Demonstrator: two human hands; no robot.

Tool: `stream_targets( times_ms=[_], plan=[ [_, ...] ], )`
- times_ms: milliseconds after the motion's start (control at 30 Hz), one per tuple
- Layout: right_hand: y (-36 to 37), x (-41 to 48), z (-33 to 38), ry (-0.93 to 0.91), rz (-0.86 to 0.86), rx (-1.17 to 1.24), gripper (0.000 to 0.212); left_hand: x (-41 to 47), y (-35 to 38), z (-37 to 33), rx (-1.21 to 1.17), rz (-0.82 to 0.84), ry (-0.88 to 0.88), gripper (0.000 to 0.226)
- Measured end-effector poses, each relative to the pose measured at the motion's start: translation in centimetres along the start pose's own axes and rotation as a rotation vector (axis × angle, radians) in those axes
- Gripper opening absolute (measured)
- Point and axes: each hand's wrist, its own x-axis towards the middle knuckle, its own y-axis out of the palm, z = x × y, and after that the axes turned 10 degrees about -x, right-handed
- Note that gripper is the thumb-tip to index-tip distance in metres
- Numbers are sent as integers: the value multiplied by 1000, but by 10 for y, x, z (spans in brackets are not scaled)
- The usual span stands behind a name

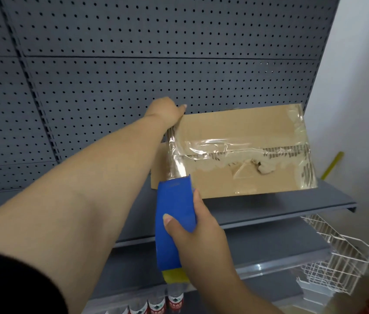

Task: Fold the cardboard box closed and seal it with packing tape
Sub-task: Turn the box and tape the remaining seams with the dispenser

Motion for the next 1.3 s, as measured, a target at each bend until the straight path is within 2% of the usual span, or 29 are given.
stream_targets(
  times_ms=[200, 300, 400, 533, 733, 1100, 1300],
  plan=[
    [-17, 21, -1, 27, -37, -17, 75, 18, 17, -6, -19, -13, -137, 73],
    [-16, 25, 1, 19, -42, -13, 76, 14, 20, -7, -23, -189, -172, 71],
    [-7, 22, 5, 8, -13, -1, 77, 7, 24, -9, 56, -303, -84, 64],
    [4, 18, 11, 5, 22, 19, 79, 12, 23, -14, 135, -238, -62, 61],
    [14, 24, 0, 29, -25, 0, 79, 5, 19, -17, 258, -244, 2, 50],
    [16, 23, -9, 86, -6, -5, 76, -40, 17, -12, 491, -251, 345, 58],
    [15, 15, -15, 117, 9, -19, 76, -48, 26, -8, 200, -70, 401, 47]
  ],
)
